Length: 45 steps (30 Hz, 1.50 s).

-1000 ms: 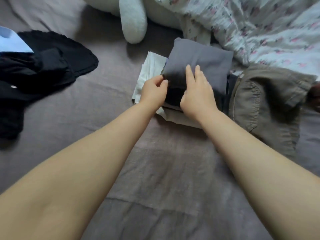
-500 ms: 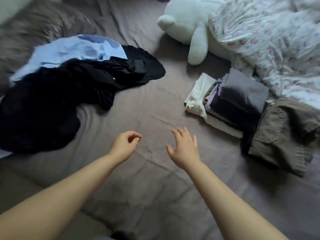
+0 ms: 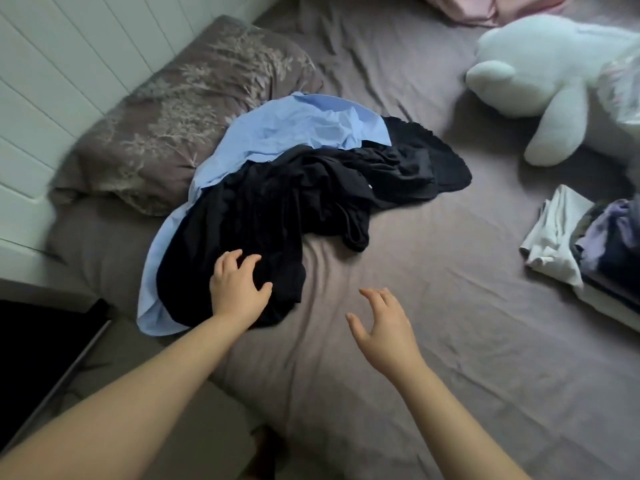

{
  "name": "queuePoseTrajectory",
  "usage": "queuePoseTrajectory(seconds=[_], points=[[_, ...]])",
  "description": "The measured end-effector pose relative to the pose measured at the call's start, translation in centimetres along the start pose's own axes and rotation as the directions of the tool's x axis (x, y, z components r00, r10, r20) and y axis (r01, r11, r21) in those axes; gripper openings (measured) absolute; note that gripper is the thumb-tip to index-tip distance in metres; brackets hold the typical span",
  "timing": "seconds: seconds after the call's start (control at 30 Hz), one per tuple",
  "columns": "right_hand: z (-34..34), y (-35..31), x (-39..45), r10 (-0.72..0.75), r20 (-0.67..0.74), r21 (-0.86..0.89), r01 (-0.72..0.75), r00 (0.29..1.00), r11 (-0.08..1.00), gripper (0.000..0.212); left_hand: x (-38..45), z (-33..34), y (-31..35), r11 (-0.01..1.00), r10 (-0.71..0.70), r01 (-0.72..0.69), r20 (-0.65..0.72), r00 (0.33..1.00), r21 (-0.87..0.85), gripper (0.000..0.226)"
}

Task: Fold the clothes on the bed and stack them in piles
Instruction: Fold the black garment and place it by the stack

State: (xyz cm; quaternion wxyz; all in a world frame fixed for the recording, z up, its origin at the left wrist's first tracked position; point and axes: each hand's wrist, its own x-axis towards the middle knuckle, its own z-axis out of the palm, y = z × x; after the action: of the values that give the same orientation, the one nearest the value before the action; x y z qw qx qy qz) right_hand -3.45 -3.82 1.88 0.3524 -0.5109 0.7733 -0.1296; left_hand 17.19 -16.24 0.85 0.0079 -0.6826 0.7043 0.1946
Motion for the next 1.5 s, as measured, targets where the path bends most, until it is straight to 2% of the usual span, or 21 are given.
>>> queuePoseTrajectory(seconds=[0.07,0.17,0.27,0.37,0.43,0.5,0.53,0.6,0.7,0.77,0.83,0.9,0.93,1.1,1.13,1.2,1.27,1.37,1.5], points=[[1.9,-3.8,3.0,0.027,0.033,0.091,-0.030,0.999,0.995,0.057,3.1,-1.1,-3.1,0.999,-0.047,0.046,0.034,0.998,0.025,0.068],[4.4,-8.3,8.1,0.126,0.088,0.205,-0.141,0.988,0.969,0.060,6.8,-1.8,-7.5,0.988,-0.136,0.148,0.205,0.969,-0.043,0.077],[6.9,-11.2,12.7,0.236,0.122,0.281,-0.262,0.964,0.923,0.063,8.7,-1.6,-11.1,0.980,-0.101,0.149,0.323,0.941,-0.128,0.078],[10.0,-13.9,15.6,0.259,0.211,0.333,-0.319,0.942,0.887,0.070,9.2,-1.2,-13.0,0.959,-0.063,0.123,0.231,0.971,-0.256,0.063],[12.2,-16.1,16.4,0.253,0.289,0.382,-0.354,0.923,0.854,0.092,9.0,-1.5,-13.0,0.908,-0.086,0.159,0.199,0.976,-0.386,0.058],[13.9,-18.0,16.5,0.292,0.277,0.428,-0.389,0.916,0.816,0.112,8.6,-1.7,-12.6,0.860,-0.092,0.193,0.228,0.969,-0.473,0.053],[14.5,-18.6,16.4,0.337,0.238,0.452,-0.411,0.911,0.792,0.113,8.3,-1.6,-12.5,0.839,-0.091,0.211,0.254,0.963,-0.502,0.049],[14.8,-18.9,16.0,0.394,0.186,0.476,-0.434,0.900,0.765,0.097,7.6,-1.6,-12.1,0.794,-0.100,0.259,0.302,0.948,-0.550,0.046],[13.7,-17.9,14.9,0.408,0.200,0.473,-0.452,0.891,0.756,0.042,6.5,-1.9,-10.7,0.713,-0.158,0.375,0.385,0.909,-0.593,0.045],[12.4,-16.6,13.6,0.427,0.180,0.561,-0.449,0.886,0.695,0.021,5.5,-2.2,-9.3,0.676,-0.144,0.412,0.438,0.887,-0.611,0.054],[10.8,-14.7,12.0,0.491,0.154,0.661,-0.459,0.857,0.594,0.018,4.4,-2.5,-7.8,0.694,-0.064,0.385,0.480,0.875,-0.609,0.060],[9.1,-12.3,10.1,0.568,0.139,0.762,-0.454,0.811,0.462,0.017,3.2,-2.7,-6.2,0.708,0.006,0.349,0.499,0.866,-0.615,0.056],[8.3,-10.9,9.1,0.592,0.126,0.782,-0.447,0.796,0.435,0.017,2.5,-2.7,-5.4,0.710,0.032,0.339,0.509,0.860,-0.618,0.053],[4.3,-4.9,3.5,0.628,0.017,0.776,-0.407,0.778,0.483,0.015,-2.8,-2.1,0.2,0.724,0.169,0.271,0.545,0.821,-0.634,0.031],[3.5,-3.9,2.5,0.625,-0.005,0.785,-0.384,0.780,0.486,0.015,-3.9,-1.5,1.3,0.756,0.170,0.238,0.534,0.828,-0.610,0.028],[1.8,-2.3,0.1,0.607,-0.037,0.806,-0.335,0.794,0.488,0.013,-6.0,-0.3,3.5,0.877,0.170,0.080,0.464,0.870,-0.473,0.029],[-0.1,-0.6,-2.4,0.586,-0.072,0.831,-0.277,0.807,0.483,0.016,-8.4,0.1,6.0,0.880,0.200,0.028,0.424,0.883,-0.473,0.040],[-3.2,2.3,-6.6,0.581,-0.139,0.835,-0.221,0.802,0.504,0.016,-12.2,0.5,9.4,0.784,0.206,0.177,0.517,0.831,-0.596,0.048],[-7.0,5.2,-12.1,0.570,-0.161,0.806,-0.225,0.806,0.547,0.014,-16.8,1.0,12.7,0.790,0.122,0.272,0.576,0.809,-0.549,0.060]])
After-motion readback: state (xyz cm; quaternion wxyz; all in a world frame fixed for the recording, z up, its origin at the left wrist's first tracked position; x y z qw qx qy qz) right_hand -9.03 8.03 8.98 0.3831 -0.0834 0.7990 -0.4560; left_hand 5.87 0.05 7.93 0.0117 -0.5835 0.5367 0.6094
